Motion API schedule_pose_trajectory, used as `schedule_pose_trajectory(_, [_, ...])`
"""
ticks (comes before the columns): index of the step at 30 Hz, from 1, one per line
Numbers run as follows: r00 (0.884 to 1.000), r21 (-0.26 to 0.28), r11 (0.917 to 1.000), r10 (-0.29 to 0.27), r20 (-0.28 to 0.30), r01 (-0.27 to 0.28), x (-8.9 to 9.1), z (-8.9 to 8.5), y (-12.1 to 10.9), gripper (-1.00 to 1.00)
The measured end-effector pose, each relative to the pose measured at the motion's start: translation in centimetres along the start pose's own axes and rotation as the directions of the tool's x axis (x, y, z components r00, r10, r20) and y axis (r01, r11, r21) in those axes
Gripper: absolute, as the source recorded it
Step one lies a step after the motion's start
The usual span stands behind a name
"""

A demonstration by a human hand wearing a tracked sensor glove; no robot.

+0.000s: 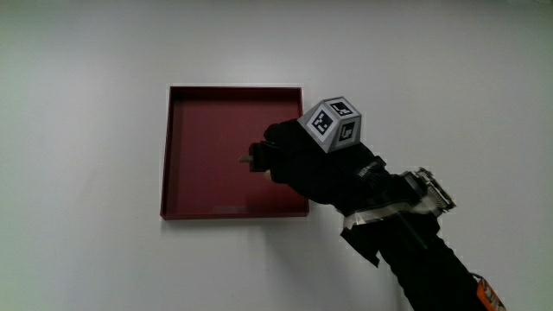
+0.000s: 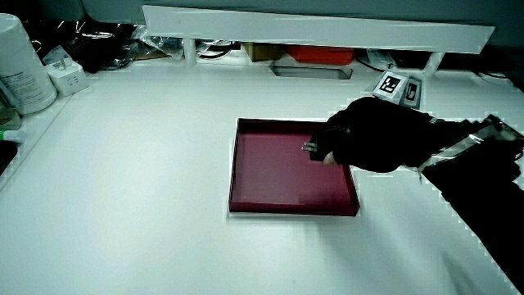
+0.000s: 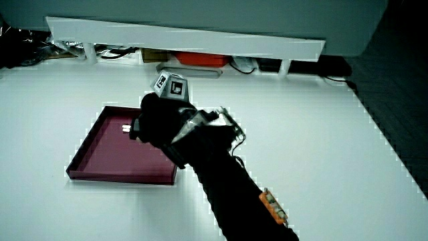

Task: Place charger into plate

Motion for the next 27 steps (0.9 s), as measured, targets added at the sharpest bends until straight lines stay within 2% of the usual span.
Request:
schedule_pose_trajectory(3, [1.0, -0.002, 0.9998, -0.021, -0.005, 0.021, 0.2, -0.9, 1.5, 0.0])
schedule_pose_trajectory(4, [0.999, -0.019, 0.9997, -0.018, -0.03, 0.017, 0.5, -1.3, 2.0, 0.0])
schedule_pose_trajectory(6, [0.999, -0.016, 0.9992, -0.037, -0.009, 0.037, 0.5, -1.8, 2.7, 0.0])
schedule_pose_trajectory(8, [0.999, -0.033, 0.9984, -0.046, -0.022, 0.046, 0.8, -2.4, 3.2, 0.0])
schedule_pose_trajectory(12, [0.996, -0.047, 0.9948, -0.091, -0.011, 0.09, 1.8, -3.9, 4.3, 0.0])
schedule_pose_trajectory(19, [0.995, -0.072, 0.9923, -0.1, 0.004, 0.1, 2.2, -5.8, 5.0, 0.0])
schedule_pose_trajectory(21, [0.992, -0.077, 0.9891, -0.124, 0.029, 0.126, 2.3, -6.3, 5.3, 0.0])
schedule_pose_trajectory(24, [0.993, -0.106, 0.9876, -0.116, 0.013, 0.117, 2.6, -6.8, 5.6, 0.0])
schedule_pose_trajectory(26, [0.99, -0.089, 0.9861, -0.141, 0.0, 0.14, 3.2, -7.0, 5.7, 0.0])
schedule_pose_trajectory(27, [0.993, -0.096, 0.9883, -0.12, -0.01, 0.119, 2.9, -6.7, 5.5, 0.0])
